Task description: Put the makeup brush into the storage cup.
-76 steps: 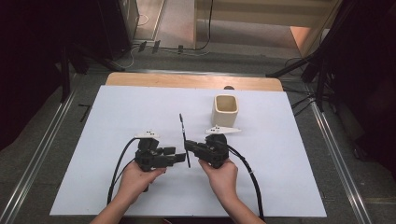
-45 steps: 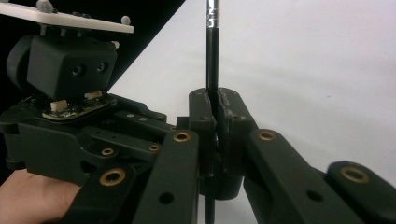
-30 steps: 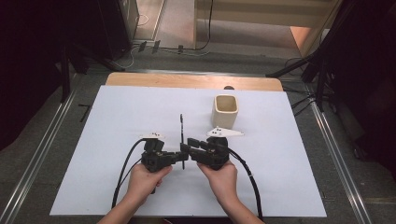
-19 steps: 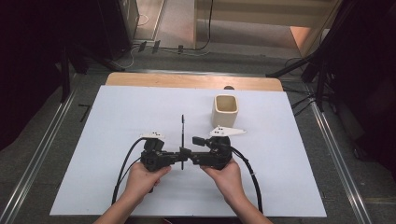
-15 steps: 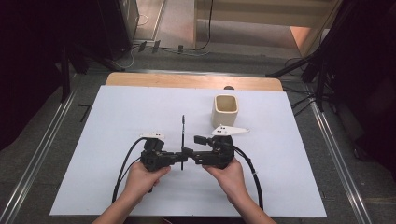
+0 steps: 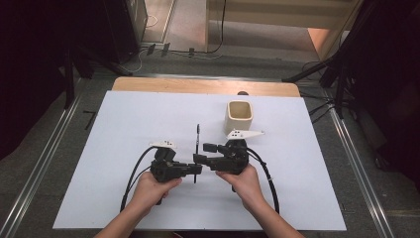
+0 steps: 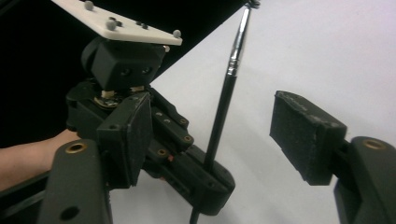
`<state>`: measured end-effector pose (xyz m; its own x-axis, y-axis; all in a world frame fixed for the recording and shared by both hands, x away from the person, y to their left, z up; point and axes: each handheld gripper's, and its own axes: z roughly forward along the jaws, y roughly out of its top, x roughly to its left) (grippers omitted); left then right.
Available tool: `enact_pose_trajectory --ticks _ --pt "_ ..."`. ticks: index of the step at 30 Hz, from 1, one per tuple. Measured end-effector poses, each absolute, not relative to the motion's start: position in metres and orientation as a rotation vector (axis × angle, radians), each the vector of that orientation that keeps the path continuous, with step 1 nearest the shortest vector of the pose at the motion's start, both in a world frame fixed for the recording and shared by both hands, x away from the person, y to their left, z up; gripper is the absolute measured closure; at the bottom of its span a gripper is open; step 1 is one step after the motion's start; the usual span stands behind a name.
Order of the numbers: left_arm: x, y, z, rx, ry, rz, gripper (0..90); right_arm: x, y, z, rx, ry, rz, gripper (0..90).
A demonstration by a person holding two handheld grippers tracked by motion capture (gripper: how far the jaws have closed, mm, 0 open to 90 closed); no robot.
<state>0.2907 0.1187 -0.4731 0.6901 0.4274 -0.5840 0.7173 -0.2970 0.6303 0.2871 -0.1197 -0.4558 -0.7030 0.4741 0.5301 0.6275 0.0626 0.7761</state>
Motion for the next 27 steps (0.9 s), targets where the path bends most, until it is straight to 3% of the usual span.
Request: enact_pose_trajectory --ticks 10,27 --pt "0.289 0.116 -0.476 1.927 0.882 -0.386 84.9 0.296 -0.116 -0.464 -1.150 -2.096 -1.725 44.9" --pt "0.290 0.114 -0.478 1.902 0.884 -0.407 84.9 0.297 -0.110 -0.468 -1.189 -2.076 -1.701 77.8"
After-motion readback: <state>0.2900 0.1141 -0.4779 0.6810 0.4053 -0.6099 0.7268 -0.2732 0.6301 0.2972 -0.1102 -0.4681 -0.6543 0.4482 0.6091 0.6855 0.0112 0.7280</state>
